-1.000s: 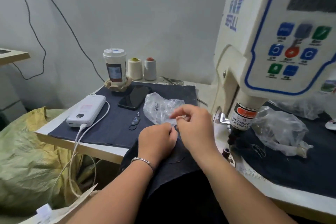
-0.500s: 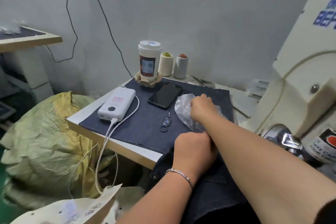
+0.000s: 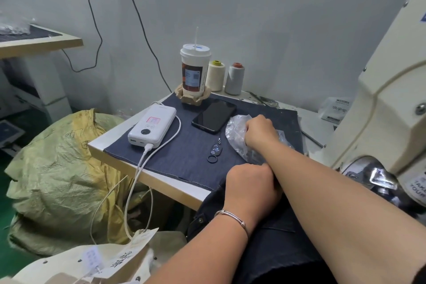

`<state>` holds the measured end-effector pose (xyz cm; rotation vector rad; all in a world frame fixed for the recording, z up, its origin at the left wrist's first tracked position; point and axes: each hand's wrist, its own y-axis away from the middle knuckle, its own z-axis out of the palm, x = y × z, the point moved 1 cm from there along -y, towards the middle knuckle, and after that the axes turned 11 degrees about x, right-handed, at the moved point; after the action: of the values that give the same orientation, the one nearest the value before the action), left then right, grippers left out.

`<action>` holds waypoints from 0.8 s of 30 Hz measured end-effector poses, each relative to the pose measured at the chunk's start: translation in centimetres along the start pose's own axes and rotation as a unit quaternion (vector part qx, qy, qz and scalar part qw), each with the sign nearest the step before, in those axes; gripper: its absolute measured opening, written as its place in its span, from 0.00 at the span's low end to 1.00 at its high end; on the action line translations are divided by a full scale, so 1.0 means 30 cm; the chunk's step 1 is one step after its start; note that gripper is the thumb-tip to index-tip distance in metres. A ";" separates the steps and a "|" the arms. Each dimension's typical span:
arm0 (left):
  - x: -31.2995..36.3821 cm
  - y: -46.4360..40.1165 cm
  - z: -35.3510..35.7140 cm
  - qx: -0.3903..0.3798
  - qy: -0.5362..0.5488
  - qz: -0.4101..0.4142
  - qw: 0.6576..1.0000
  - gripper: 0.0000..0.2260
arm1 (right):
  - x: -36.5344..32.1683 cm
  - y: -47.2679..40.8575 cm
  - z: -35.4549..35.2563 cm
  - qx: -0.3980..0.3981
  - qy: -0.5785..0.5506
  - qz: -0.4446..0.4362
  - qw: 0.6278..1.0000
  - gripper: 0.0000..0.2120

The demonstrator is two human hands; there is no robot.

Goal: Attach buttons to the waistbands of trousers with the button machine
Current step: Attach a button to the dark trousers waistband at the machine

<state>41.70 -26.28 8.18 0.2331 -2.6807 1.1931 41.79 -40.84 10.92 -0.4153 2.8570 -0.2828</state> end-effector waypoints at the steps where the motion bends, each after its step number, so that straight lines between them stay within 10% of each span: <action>1: 0.000 0.000 -0.002 0.002 0.001 0.000 1.000 0.18 | -0.001 0.001 -0.001 -0.002 0.007 0.000 1.000 0.15; 24: -0.007 0.002 0.001 -0.045 0.019 0.003 0.999 0.16 | 0.002 0.042 -0.033 0.044 0.028 -0.074 0.996 0.15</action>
<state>41.89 -26.26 8.07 0.1878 -2.6963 1.0645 41.17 -39.53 11.57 -0.6113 2.8592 -0.4509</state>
